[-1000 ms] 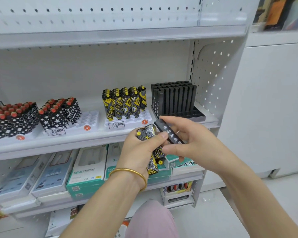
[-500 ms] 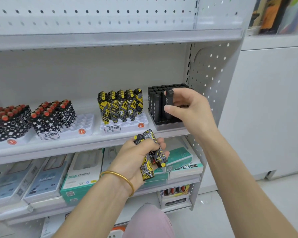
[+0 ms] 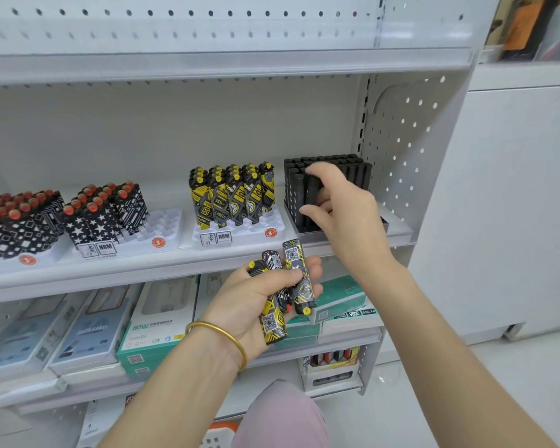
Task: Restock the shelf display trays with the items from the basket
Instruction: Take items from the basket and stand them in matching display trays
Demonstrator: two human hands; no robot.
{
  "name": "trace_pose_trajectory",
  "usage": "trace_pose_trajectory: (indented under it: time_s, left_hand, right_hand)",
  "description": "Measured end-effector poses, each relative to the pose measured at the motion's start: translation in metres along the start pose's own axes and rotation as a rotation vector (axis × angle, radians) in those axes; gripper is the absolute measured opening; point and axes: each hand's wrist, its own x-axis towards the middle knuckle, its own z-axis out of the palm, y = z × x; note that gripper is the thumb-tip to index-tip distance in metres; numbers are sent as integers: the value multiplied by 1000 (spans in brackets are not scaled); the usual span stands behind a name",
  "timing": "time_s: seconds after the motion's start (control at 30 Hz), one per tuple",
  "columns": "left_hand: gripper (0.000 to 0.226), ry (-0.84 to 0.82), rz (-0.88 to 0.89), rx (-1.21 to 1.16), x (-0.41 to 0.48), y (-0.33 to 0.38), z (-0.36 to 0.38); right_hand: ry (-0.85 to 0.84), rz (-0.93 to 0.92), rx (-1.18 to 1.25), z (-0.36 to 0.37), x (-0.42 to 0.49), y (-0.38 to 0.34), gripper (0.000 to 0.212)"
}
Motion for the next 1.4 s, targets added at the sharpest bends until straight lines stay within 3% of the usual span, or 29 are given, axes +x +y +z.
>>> trace_pose_trajectory:
  time_s: [0.17, 0.37, 0.43, 0.5, 0.57, 0.63, 0.67, 0.8, 0.93, 1.03, 1.17, 1.4]
  left_hand:
    - [16, 15, -15, 37, -4, 4, 0]
    - [24, 12, -17, -37, -10, 10, -4]
    - [21, 23, -22, -60, -11, 12, -7]
    - [22, 35, -18, -87, -13, 15, -11]
    - [32, 68, -2, -97, -14, 19, -15]
    - [20, 90, 0, -90, -15, 23, -19]
    - [10, 97, -8, -98, -16, 26, -20]
    - [12, 104, -34, -137, -18, 34, -27]
    - [12, 41, -31, -184, -25, 42, -30]
    - [12, 73, -16, -128, -25, 44, -33]
    - [11, 87, -10, -81, -22, 46, -30]
    - [14, 29, -26, -37, -17, 44, -19]
  right_hand:
    - [48, -66, -135, 0, 1, 1, 46]
    - [53, -110, -54, -9, -9, 1, 57]
    - [97, -215, 63, -17, -14, -5, 48]
    - [-4, -375, 197, -25, -23, -15, 37]
    - [-234, -512, 239, -29, -32, -25, 40]
    - [-419, -586, 195, -27, -36, -28, 42]
    - [-466, -593, 174, -25, -36, -29, 40]
    - [-461, -632, 161, -19, -30, -36, 20]
    - [-273, -446, 248, -22, -11, -48, 17]
    - [-150, -328, 98, -25, 16, -52, 20]
    - [-194, -336, -285, -24, 51, -55, 21]
    - [-322, -260, -211, -9, 69, -44, 20]
